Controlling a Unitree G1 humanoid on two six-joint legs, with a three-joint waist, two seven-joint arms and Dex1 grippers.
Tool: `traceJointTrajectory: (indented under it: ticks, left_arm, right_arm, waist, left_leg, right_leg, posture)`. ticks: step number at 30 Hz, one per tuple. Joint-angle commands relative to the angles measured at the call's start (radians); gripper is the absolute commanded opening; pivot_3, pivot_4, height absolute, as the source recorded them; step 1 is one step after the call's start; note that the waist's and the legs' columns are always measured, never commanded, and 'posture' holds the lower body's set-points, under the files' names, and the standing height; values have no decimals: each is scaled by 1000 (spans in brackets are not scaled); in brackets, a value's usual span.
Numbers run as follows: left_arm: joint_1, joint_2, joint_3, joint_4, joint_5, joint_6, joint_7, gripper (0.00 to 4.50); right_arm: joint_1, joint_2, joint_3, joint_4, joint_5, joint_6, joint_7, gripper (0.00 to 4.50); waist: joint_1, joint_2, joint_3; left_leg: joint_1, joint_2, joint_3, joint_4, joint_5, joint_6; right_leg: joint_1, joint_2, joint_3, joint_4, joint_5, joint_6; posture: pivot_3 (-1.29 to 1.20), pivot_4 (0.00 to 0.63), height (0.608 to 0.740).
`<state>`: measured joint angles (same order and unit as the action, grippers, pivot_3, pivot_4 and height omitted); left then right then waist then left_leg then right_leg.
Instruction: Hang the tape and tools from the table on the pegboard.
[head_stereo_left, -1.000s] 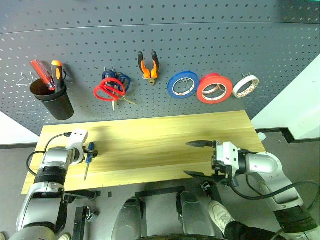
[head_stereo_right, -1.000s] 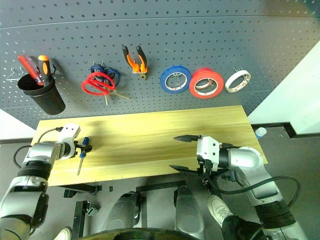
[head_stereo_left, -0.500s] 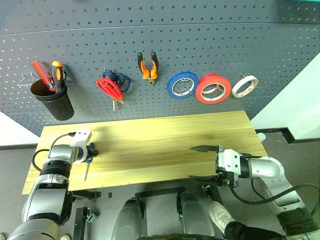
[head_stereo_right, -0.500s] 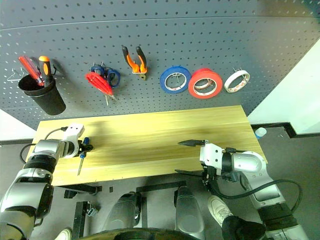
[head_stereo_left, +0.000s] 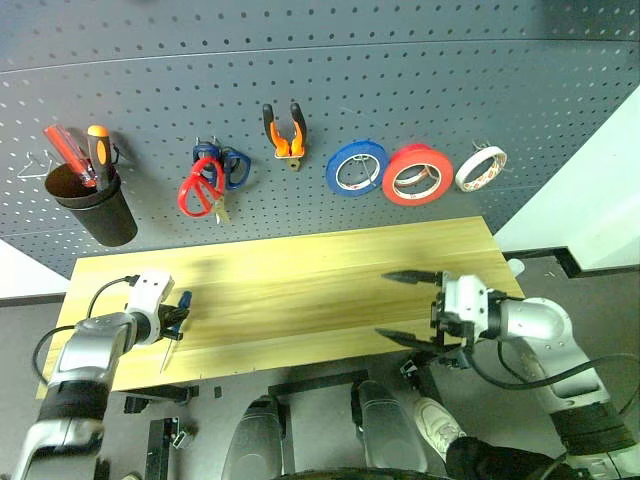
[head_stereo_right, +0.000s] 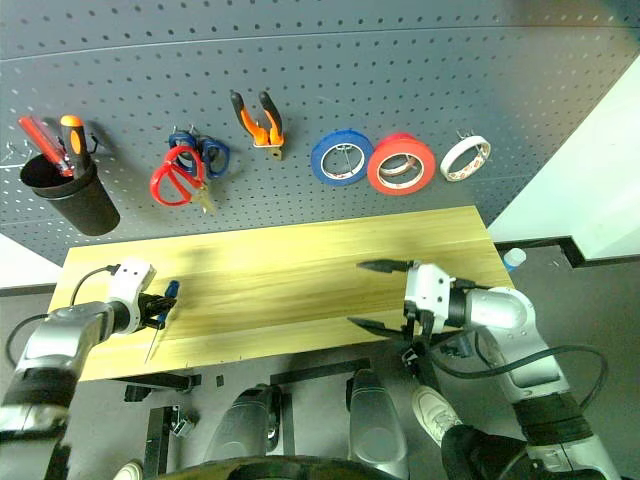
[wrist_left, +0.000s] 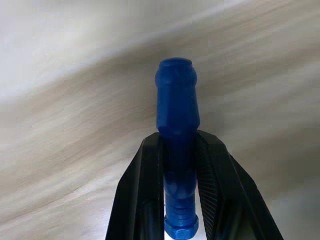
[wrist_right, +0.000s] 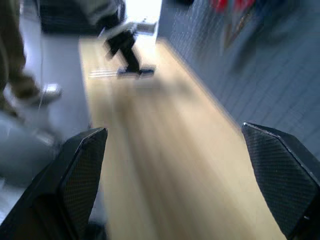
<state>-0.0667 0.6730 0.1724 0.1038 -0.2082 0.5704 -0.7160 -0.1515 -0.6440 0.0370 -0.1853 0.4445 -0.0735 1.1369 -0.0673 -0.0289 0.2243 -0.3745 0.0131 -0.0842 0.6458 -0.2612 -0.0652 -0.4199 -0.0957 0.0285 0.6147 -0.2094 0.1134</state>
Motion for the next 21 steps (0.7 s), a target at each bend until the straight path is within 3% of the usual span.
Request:
traceJointTrajectory:
  ticks: [1, 5, 11, 14, 21]
  left_arm:
    - [82, 16, 115, -167, -91, -115, -76, 513]
    - [116, -7, 306, -307, -315, -112, -148, 513]
    - [-43, 30, 518, -367, -563, -89, -105, 513]
    - [-202, 83, 557, -325, -582, -95, -9, 513]
    - [-465, 184, 461, -188, -427, -224, 91, 513]
  right_arm:
    - [-58, 2, -34, -84, 90, 71, -16, 4500]
    - [-198, 32, -73, -115, 219, 186, -69, 4500]
    - [-365, 62, -112, -101, 329, 290, -101, 4500]
    - [-428, 82, -127, -99, 370, 327, -117, 4500]
    - [-419, 97, -109, -100, 339, 335, -106, 4500]
  waist:
    - [5, 0, 0]
    - [10, 0, 0]
    - [28, 0, 0]
    - [29, 0, 0]
    - [25, -1, -1]
  left_leg:
    - [0, 0, 0, 0, 0, 0]
    - [-2, 0, 0, 1, 0, 0]
    - [-3, 0, 0, 1, 0, 0]
    - [-4, 0, 0, 1, 0, 0]
    - [-5, 0, 0, 0, 0, 0]
  right_leg:
    - [0, 0, 0, 0, 0, 0]
    - [0, 0, 0, -2, 0, 0]
    - [-1, 0, -1, -2, 0, -1]
    - [-1, 0, -1, -2, 1, -1]
    - [-3, 1, -1, -2, 2, 3]
  posture:
    - [-64, 159, 730]
    - [-37, 151, 730]
    - [-25, 141, 730]
    - [-20, 138, 730]
    - [-19, 133, 730]
